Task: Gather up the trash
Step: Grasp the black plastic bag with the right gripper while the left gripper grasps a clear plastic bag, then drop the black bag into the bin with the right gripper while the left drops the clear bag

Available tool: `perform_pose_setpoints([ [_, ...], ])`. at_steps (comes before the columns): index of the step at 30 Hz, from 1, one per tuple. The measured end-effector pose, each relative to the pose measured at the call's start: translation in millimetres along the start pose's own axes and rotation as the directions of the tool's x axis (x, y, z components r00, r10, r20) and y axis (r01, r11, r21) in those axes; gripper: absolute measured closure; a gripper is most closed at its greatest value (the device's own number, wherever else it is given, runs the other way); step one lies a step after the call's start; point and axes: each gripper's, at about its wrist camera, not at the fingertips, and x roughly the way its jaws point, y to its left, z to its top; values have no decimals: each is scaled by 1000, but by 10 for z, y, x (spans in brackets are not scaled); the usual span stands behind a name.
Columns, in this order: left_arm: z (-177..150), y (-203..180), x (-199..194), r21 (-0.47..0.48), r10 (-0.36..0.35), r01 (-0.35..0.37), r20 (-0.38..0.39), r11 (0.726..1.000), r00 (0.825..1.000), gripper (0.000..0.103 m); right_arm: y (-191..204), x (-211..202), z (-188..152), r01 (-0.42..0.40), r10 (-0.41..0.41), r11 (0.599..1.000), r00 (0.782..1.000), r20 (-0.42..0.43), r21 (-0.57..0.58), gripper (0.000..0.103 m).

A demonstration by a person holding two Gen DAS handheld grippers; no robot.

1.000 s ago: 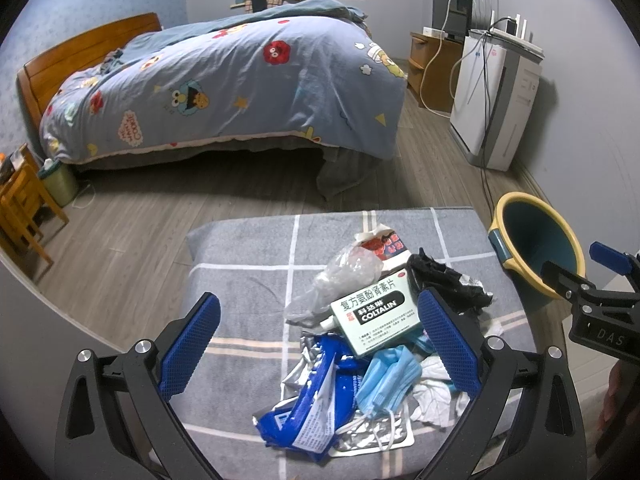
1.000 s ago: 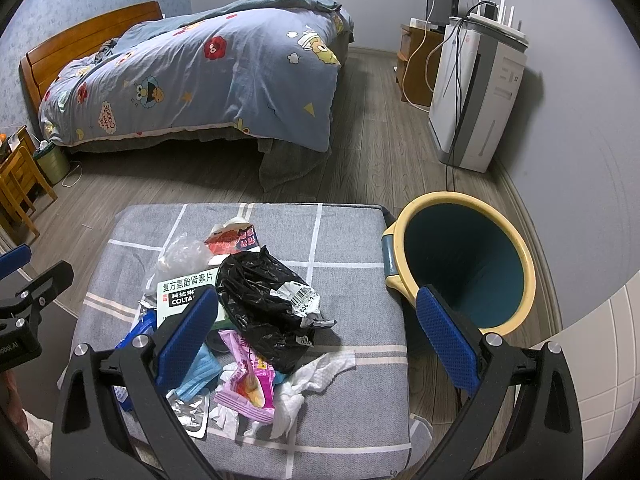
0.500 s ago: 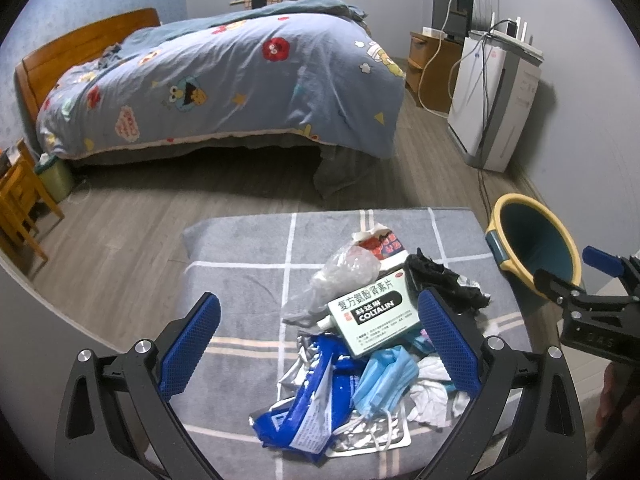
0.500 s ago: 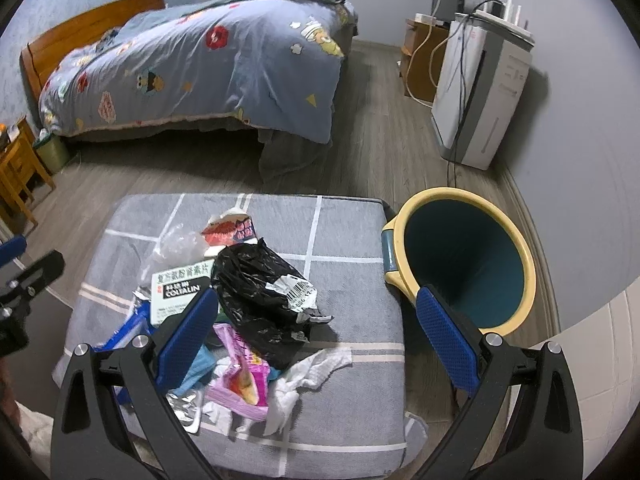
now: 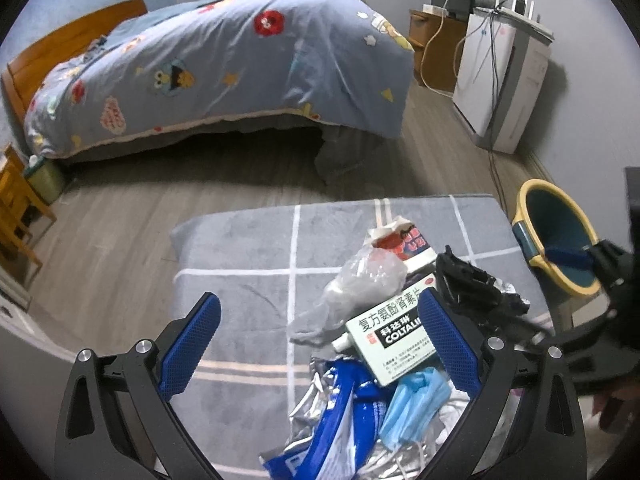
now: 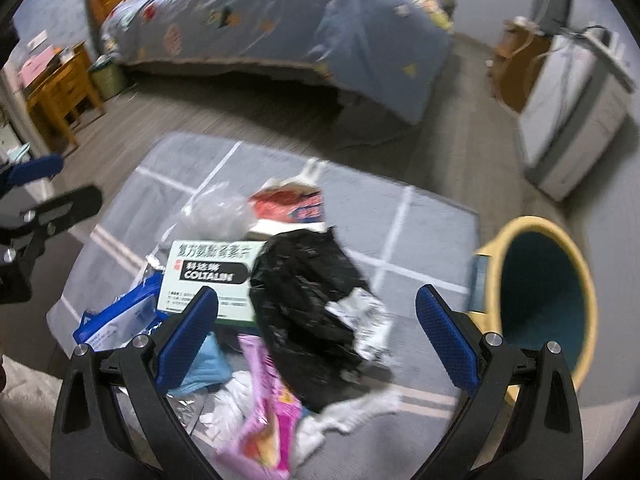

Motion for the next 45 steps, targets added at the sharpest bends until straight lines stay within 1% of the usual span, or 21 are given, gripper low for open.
perform_pose_setpoints([
  [1, 18, 9, 39, 1, -5, 5, -3, 1000, 1000, 5, 13, 67, 4, -5, 5, 1000, 1000, -18, -6, 14],
  [4, 65, 7, 165, 4, -33, 33, -14, 999, 999, 6, -6, 225, -6, -6, 6, 1000, 998, -65, 9, 35],
  [6, 90, -6, 279, 8, -51, 51, -28, 999, 998, 7, -79, 297, -22, -37, 43, 998, 994, -101, 58, 67],
  [8, 112, -42, 402, 16, -74, 75, -45, 997, 996, 8, -127, 303, -26, -63, 73, 994, 991, -115, 92, 82],
  [9, 122, -65, 445, 23, -79, 81, -50, 996, 996, 10, -148, 276, -18, -69, 80, 992, 990, -113, 103, 86],
  [10, 133, -97, 499, 33, -88, 90, -54, 995, 995, 12, -162, 240, -3, -68, 80, 992, 991, -105, 109, 87],
  [11, 146, -114, 557, 37, -98, 100, -63, 994, 993, 20, -184, 202, 3, -66, 78, 991, 992, -100, 116, 88],
  [12, 160, -130, 653, 32, -116, 119, -85, 992, 990, 30, -218, 158, 16, -71, 83, 988, 992, -93, 134, 89],
  [14, 167, -148, 803, 22, -142, 145, -119, 989, 983, 38, -273, 98, 24, -76, 91, 984, 992, -87, 161, 89],
  [15, 161, -172, 882, 32, -145, 151, -133, 988, 980, 42, -308, 69, 30, -74, 89, 983, 992, -84, 170, 90],
  [19, 130, -299, 1077, 92, -151, 169, -170, 981, 974, 47, -397, 68, 59, -74, 90, 980, 993, -77, 187, 90],
  [20, 126, -324, 1115, 100, -157, 176, -181, 979, 971, 54, -419, 69, 56, -80, 96, 978, 992, -76, 193, 91],
  [21, 122, -345, 1154, 107, -156, 179, -192, 978, 969, 59, -442, 83, 68, -88, 105, 976, 992, -76, 199, 91],
  [22, 120, -358, 1168, 111, -151, 174, -192, 978, 970, 62, -449, 89, 64, -88, 105, 976, 992, -76, 200, 91],
  [24, 126, -361, 1174, 117, -145, 169, -190, 979, 971, 70, -466, 80, 72, -88, 105, 976, 991, -77, 198, 91],
  [27, 150, -320, 1140, 124, -135, 160, -186, 979, 973, 79, -472, 43, 81, -97, 113, 975, 991, -71, 200, 91],
  [29, 169, -298, 1097, 126, -129, 152, -178, 980, 976, 79, -479, -9, 96, -93, 107, 977, 992, -61, 194, 91],
  [33, 258, -275, 873, 143, -111, 128, -123, 981, 986, 81, -506, -150, 156, -95, 102, 976, 995, -25, 194, 91],
  [37, 454, -350, 529, 173, -114, 118, -34, 978, 993, 80, -629, -397, 214, -81, 77, 973, 997, 27, 214, 91],
  [41, 682, -581, 233, 203, -154, 145, 25, 968, 988, 80, -893, -709, 262, -62, 40, 966, 995, 91, 250, 91],
  [45, 872, -930, 59, 245, -197, 180, 47, 953, 979, 80, -1286, -957, 253, -34, -3, 955, 992, 124, 294, 91],
])
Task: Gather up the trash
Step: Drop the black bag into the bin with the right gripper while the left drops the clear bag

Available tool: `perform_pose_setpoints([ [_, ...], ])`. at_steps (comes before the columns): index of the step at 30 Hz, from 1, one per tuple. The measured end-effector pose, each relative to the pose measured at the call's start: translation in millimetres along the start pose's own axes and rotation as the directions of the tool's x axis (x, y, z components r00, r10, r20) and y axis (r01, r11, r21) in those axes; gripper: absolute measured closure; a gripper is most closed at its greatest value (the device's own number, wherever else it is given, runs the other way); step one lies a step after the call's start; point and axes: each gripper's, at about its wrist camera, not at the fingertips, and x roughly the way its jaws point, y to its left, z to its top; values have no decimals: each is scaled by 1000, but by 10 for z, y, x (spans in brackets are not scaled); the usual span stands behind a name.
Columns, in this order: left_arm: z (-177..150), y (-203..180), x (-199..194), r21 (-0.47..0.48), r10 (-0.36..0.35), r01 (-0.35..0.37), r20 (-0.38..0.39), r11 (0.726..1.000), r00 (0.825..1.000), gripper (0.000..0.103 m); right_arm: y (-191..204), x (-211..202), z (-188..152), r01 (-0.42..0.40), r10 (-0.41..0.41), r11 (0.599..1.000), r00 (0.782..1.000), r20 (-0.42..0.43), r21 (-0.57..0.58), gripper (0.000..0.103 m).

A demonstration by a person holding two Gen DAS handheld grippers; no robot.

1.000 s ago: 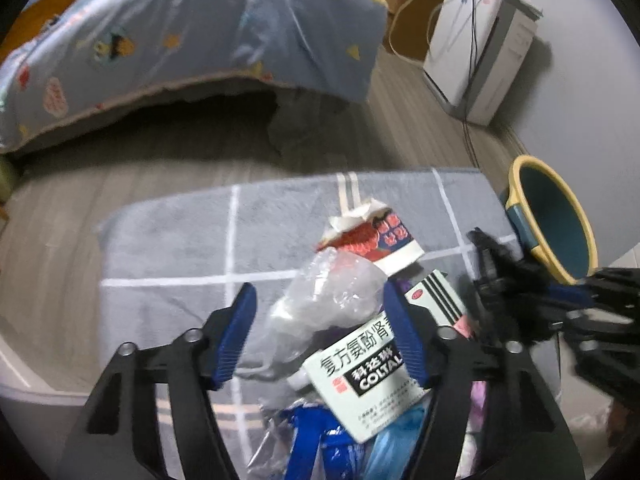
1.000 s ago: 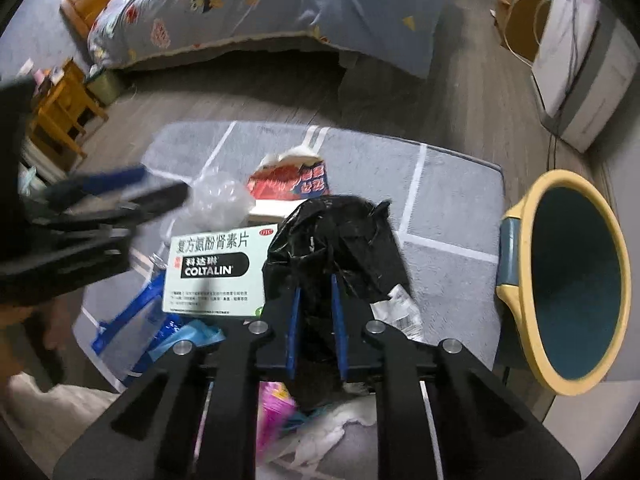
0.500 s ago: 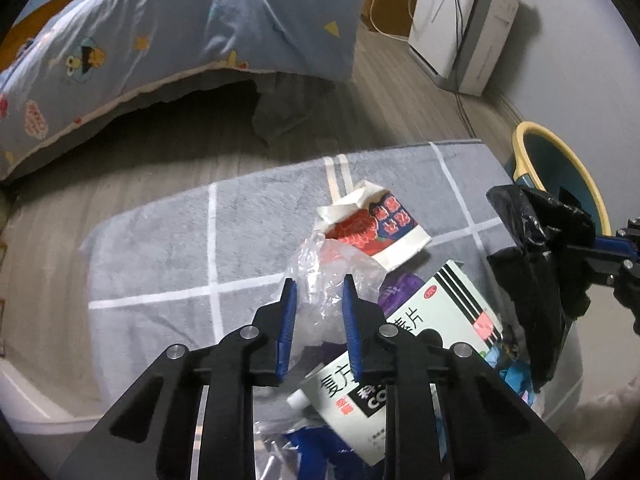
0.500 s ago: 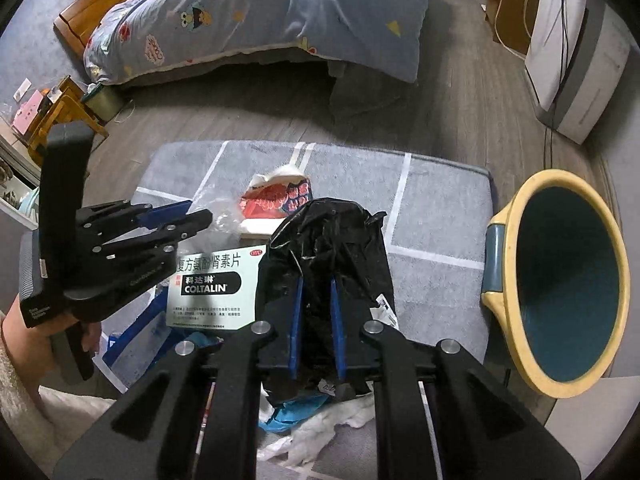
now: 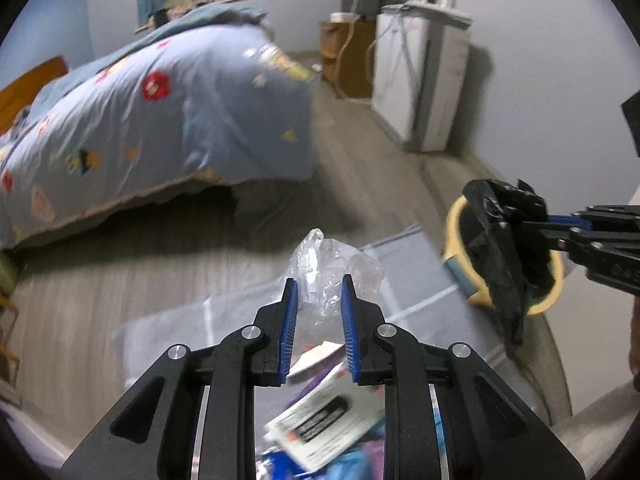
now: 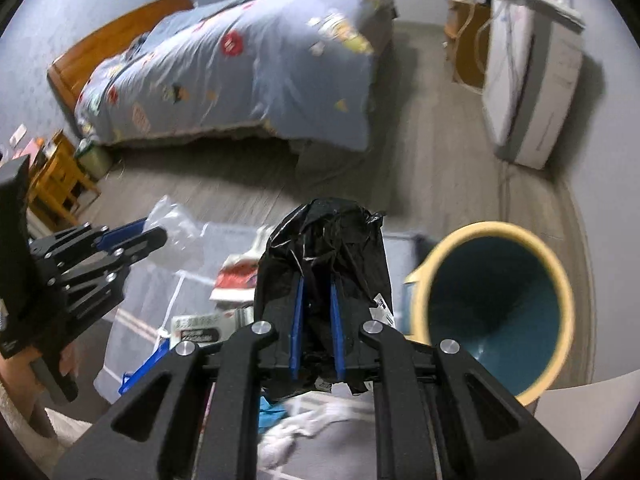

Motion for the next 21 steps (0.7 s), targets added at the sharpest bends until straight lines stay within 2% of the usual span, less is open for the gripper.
perform_pose_setpoints([
  [4, 219, -375, 52, 37, -62, 62, 7, 997, 998, 80, -455, -162, 60, 46, -47, 998, 999, 17, 48, 91],
  [9, 418, -872, 359, 74, -156, 158, -29, 985, 987, 80, -1127, -223, 59, 136, -141, 977, 990, 20, 162, 91],
  [13, 494, -1295, 624, 124, -203, 209, -57, 970, 977, 80, -1519, -108, -17, 180, -196, 949, 980, 35, 257, 91],
  [18, 546, -1745, 989, 183, -251, 264, -94, 947, 964, 80, -1892, 132, -164, 222, -233, 924, 973, -4, 312, 91],
  [21, 525, -1899, 1177, 191, -271, 288, -114, 938, 956, 80, -2060, 286, -296, 222, -223, 914, 974, -37, 340, 91],
])
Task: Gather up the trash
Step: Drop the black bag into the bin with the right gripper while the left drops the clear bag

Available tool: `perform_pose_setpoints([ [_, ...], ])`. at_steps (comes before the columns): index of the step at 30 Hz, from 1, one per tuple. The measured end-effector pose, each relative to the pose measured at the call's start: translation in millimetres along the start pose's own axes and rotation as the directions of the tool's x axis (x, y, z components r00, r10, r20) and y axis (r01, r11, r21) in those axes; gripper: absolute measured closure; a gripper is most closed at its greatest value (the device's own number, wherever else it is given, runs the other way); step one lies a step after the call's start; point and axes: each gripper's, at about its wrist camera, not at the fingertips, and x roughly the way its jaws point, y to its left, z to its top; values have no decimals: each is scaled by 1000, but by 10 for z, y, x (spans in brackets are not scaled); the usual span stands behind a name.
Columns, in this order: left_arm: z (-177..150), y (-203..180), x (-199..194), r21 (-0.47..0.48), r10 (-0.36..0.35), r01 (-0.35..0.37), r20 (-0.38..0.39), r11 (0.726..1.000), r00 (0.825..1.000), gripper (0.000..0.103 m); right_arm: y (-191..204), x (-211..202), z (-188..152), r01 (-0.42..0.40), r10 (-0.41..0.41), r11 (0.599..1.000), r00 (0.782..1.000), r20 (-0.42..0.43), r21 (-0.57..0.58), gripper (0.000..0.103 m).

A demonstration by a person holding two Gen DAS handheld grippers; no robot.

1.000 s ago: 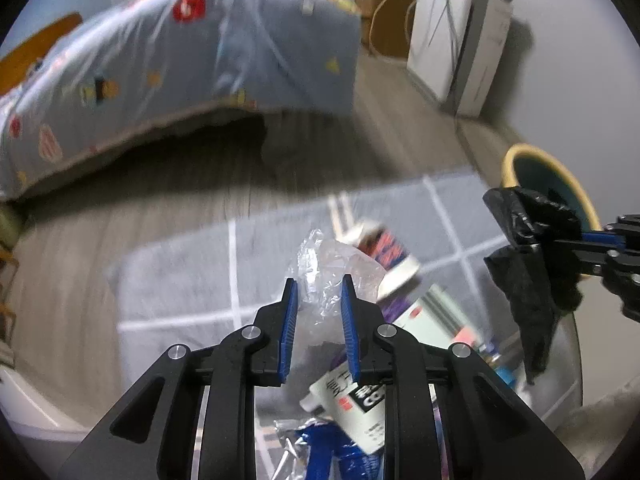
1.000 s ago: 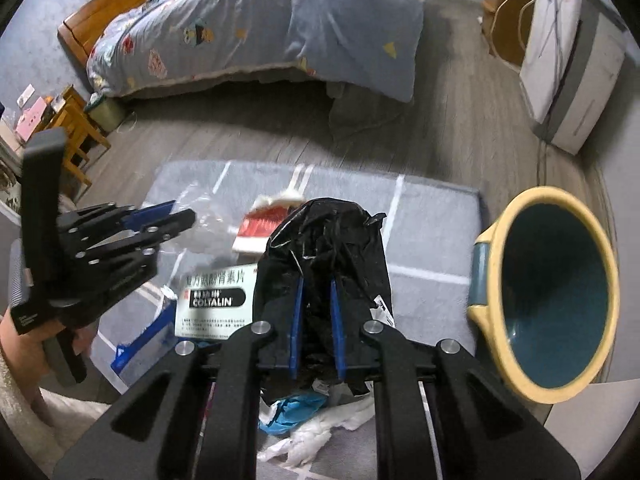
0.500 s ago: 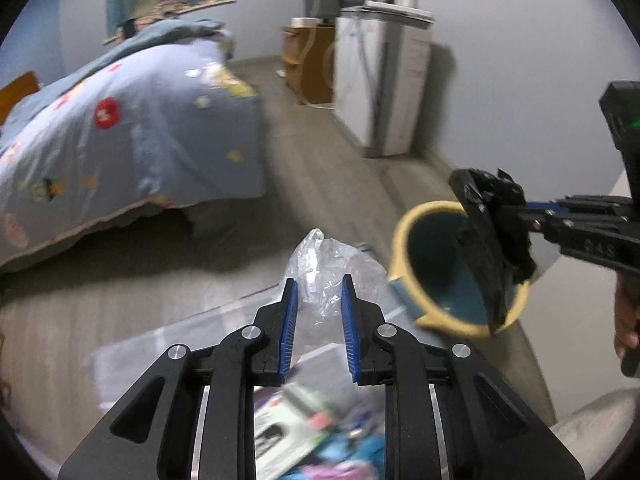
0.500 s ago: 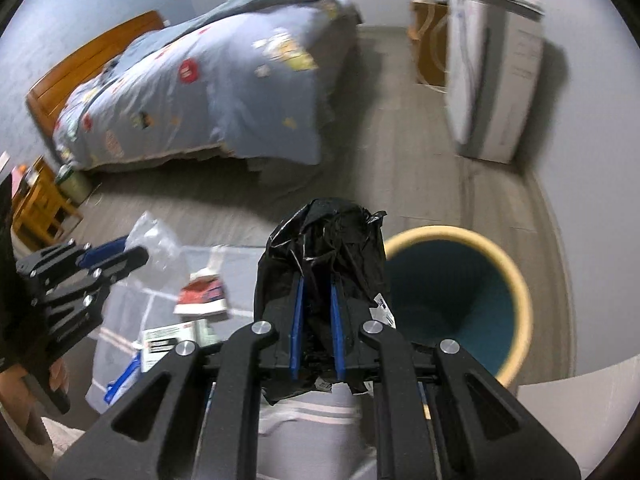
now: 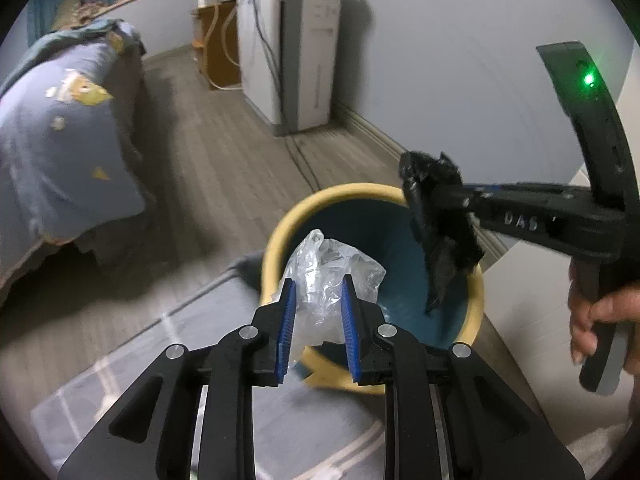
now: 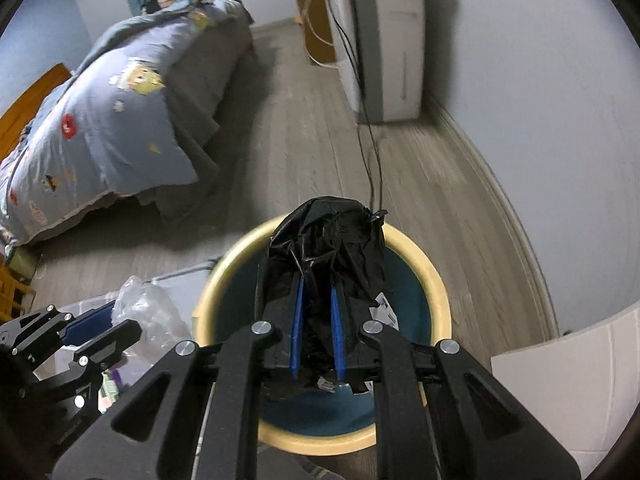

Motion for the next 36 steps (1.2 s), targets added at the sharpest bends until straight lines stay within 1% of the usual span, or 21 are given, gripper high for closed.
perform_pose_setpoints([
  [2, 15, -42, 117, 5, -11, 11, -5, 1000, 1000, 79, -104, 91, -18, -6, 7, 1000, 1000, -14, 15, 91],
  [5, 19, -88, 252, 15, -21, 21, -13, 1000, 1000, 73, -210, 196, -44, -3, 4, 999, 1000, -30, 39, 90],
  [8, 14, -138, 278, 26, -17, 17, -9, 1000, 1000, 70, -195, 253, -50, 1, 1, 999, 999, -44, 39, 90],
  [10, -21, -107, 273, 15, -25, 25, -6, 1000, 1000, 67, -167, 272, -54, 8, -7, 1000, 999, -49, 27, 88],
  [11, -27, -90, 269, 10, -25, 25, -5, 1000, 1000, 64, -151, 285, -58, 13, -12, 1000, 999, -52, 21, 81],
  [12, -30, -80, 267, 6, -25, 25, -5, 1000, 1000, 58, -158, 279, -66, 15, -14, 1000, 999, -51, 21, 70],
  [13, -33, -66, 261, 3, -25, 25, -5, 1000, 1000, 56, -153, 275, -71, 17, -16, 1000, 999, -48, 21, 66],
  [14, -39, -60, 246, 1, -20, 20, -3, 1000, 1000, 53, -152, 260, -76, 20, -19, 1000, 999, -44, 19, 63],
  [16, -49, -47, 199, -7, -13, 13, 4, 1000, 1000, 52, -147, 236, -76, 26, -25, 1000, 999, -38, 15, 62],
  [17, -54, -39, 179, -13, -12, 13, 6, 1000, 1000, 50, -149, 227, -76, 27, -27, 999, 999, -36, 16, 60],
  [19, -89, -9, 91, -25, -7, 8, 18, 1000, 1000, 43, -152, 192, -84, 37, -36, 999, 999, -28, 15, 51],
  [21, -117, 21, -38, -33, 7, -6, 38, 999, 999, 29, -159, 146, -89, 49, -49, 999, 999, -15, 14, 39],
  [22, -127, 44, -90, -36, 15, -14, 45, 999, 999, 26, -166, 119, -93, 53, -53, 998, 999, -10, 18, 36],
  [23, -152, 67, -174, -41, 27, -24, 56, 999, 998, 20, -176, 98, -95, 54, -54, 998, 999, -7, 21, 29],
  [24, -174, 88, -236, -50, 37, -34, 63, 998, 997, 13, -181, 57, -103, 57, -57, 998, 998, 0, 30, 18],
  [25, -186, 111, -276, -59, 48, -44, 69, 997, 996, 10, -180, 31, -101, 58, -58, 998, 998, 5, 33, 13],
  [26, -211, 141, -362, -73, 67, -62, 79, 995, 995, 9, -178, -24, -108, 58, -59, 997, 998, 17, 40, 5],
  [28, -239, 189, -471, -93, 84, -76, 85, 993, 993, 9, -160, -97, -116, 65, -66, 997, 998, 24, 41, 6],
  [31, -281, 288, -662, -124, 107, -95, 98, 988, 989, 9, -99, -218, -134, 98, -99, 995, 995, 27, 29, 6],
  [36, -422, 498, -1070, -194, 151, -124, 131, 973, 980, 7, 40, -431, -157, 106, -107, 994, 993, 46, 22, 6],
])
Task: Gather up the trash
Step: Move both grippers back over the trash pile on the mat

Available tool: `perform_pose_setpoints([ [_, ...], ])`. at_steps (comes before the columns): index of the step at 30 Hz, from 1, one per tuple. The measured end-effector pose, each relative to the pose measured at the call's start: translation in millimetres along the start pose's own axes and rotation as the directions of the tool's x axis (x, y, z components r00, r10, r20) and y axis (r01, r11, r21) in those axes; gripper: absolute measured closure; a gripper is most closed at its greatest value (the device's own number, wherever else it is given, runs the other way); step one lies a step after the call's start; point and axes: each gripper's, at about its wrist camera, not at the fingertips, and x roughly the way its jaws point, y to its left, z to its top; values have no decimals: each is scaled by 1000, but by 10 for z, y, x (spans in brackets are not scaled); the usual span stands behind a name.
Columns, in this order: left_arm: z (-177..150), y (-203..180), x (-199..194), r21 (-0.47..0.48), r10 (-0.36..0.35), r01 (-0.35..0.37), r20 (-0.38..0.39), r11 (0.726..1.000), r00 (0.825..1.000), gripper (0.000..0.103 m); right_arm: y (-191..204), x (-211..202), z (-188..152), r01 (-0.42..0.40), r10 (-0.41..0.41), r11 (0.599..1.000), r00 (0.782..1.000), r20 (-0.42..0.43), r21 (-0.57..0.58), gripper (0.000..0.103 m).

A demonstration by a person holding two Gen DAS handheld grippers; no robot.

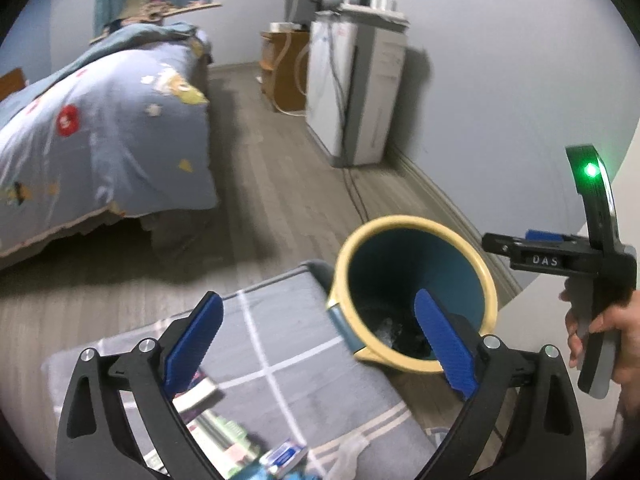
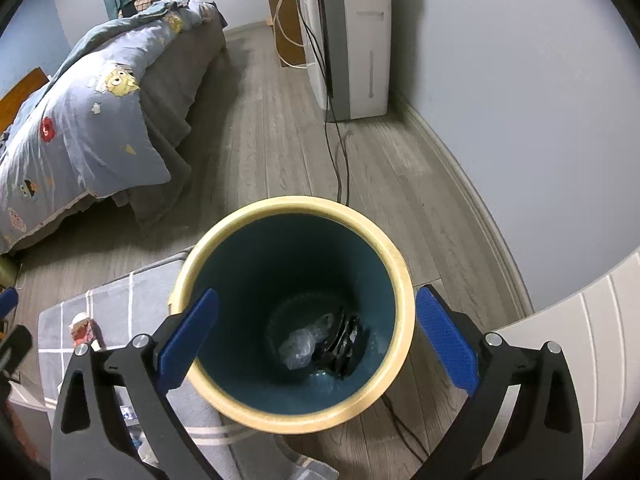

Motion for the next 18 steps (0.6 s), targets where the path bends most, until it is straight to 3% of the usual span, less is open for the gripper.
perform_pose_setpoints([
  [7, -88, 353, -445, -60, 70, -68, 25, 996, 997, 7, 331, -335, -66, -31, 32, 999, 998, 47, -17, 6],
  [18, -614, 1007, -1089, -130, 205, -201, 22, 971, 978, 6, 1334, -590, -356, -133, 140, 970, 990, 19, -204, 6],
])
